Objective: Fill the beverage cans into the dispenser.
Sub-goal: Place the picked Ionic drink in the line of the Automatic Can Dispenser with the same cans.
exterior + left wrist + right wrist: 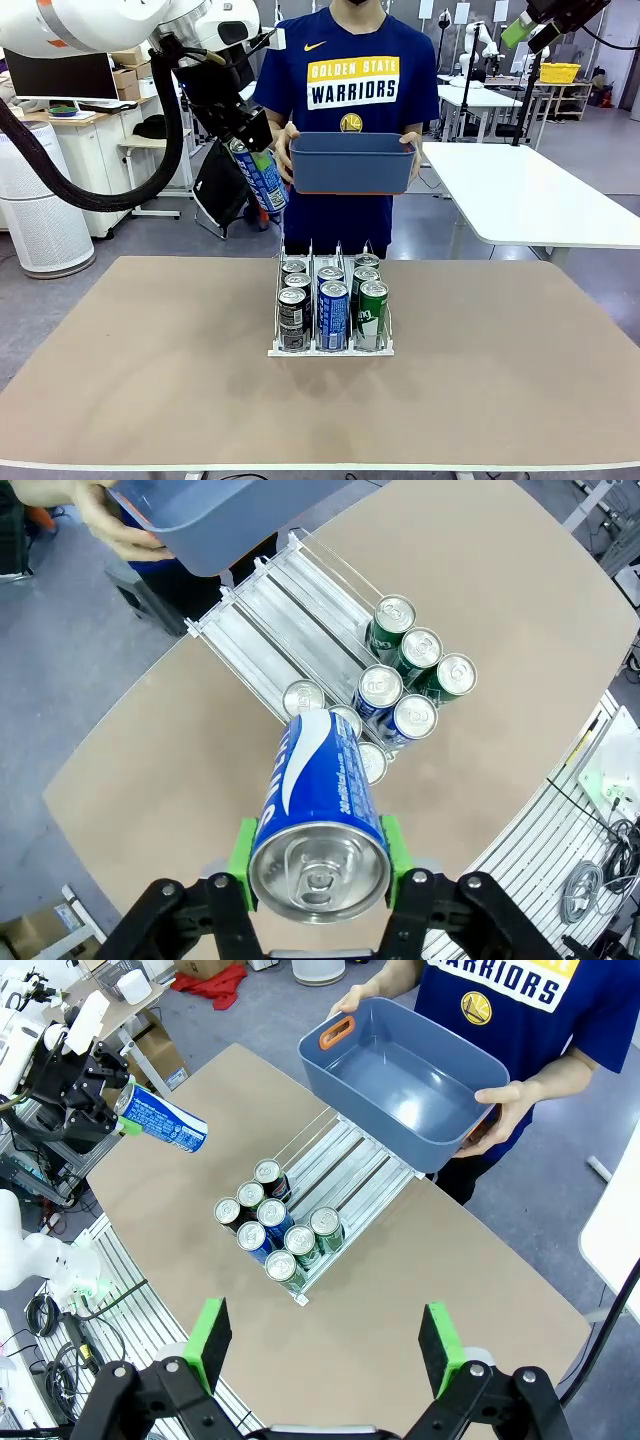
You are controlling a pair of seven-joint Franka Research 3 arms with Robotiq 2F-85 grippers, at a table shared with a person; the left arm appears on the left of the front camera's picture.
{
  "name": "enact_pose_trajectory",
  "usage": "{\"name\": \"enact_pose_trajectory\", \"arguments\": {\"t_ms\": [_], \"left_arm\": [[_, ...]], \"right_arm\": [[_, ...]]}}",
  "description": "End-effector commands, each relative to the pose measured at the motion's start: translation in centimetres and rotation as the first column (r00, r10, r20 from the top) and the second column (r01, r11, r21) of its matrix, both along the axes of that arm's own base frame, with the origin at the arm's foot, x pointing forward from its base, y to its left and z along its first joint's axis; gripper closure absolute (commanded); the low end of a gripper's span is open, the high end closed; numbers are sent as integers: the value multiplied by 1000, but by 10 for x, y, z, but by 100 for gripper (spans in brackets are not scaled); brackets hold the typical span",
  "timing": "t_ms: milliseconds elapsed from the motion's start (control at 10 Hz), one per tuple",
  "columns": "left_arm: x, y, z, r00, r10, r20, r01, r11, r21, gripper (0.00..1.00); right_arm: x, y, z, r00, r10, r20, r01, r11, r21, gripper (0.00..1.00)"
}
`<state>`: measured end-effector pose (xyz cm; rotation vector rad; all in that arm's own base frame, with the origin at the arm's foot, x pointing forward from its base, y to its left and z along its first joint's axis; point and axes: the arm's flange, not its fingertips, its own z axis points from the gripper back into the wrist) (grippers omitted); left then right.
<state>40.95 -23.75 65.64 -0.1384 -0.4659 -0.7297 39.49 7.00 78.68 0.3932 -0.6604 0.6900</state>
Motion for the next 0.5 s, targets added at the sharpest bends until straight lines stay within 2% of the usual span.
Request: {"name": "enact_pose_trajectory", "arguments": {"t_ms": [0, 100, 200, 400], "left_arm": [[0, -1, 0, 1000, -1, -1, 1, 1000, -2, 42], [-2, -11, -10, 982, 177, -66, -179, 983, -27, 42], [-19, -27, -23, 970, 221, -103, -227, 973, -43, 42], [-58, -58, -38, 928, 343, -146, -344, 939, 17, 42]], "right_arm": [[-3, 0, -2, 1000, 5, -3, -5, 1000, 3, 0], [-3, 0, -2, 1000, 5, -3, -5, 1000, 3, 0], [-3, 0, -2, 1000, 5, -3, -5, 1000, 3, 0], [-3, 0, -2, 1000, 5, -3, -5, 1000, 3, 0]]}}
